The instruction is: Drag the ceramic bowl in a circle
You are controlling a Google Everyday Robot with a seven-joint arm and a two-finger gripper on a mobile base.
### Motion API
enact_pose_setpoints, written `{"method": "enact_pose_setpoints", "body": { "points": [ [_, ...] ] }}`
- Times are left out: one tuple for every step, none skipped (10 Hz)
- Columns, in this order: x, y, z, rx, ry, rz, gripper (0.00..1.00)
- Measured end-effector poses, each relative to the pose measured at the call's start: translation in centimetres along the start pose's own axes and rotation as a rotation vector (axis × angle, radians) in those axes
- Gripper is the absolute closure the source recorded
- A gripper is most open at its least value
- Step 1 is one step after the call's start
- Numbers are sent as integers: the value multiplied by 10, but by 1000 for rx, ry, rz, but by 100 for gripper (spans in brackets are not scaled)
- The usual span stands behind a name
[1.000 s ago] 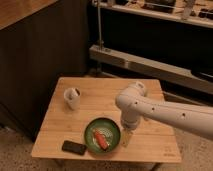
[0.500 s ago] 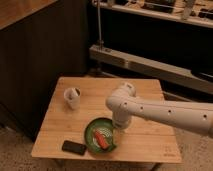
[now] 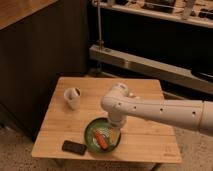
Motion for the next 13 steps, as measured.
{"method": "enact_pose_setpoints", "body": {
  "points": [
    [4,4,4,-2,2,-5,20],
    [10,5,6,-4,2,-16,20],
    [16,3,9,-1,2,-26,20],
    [25,4,10,-4,1,-40,20],
    [25,6,14,-3,-1,-40,20],
    [26,11,17,2,0,-36,20],
    [29,16,20,1,-1,-38,20],
    [39,18,21,7,2,-45,20],
    [44,21,24,9,2,-46,20],
    [46,23,26,12,2,-45,20],
    [49,30,30,14,2,-41,20],
    [55,36,33,14,3,-44,20],
    [60,39,35,17,4,-45,20]
  ]
}}
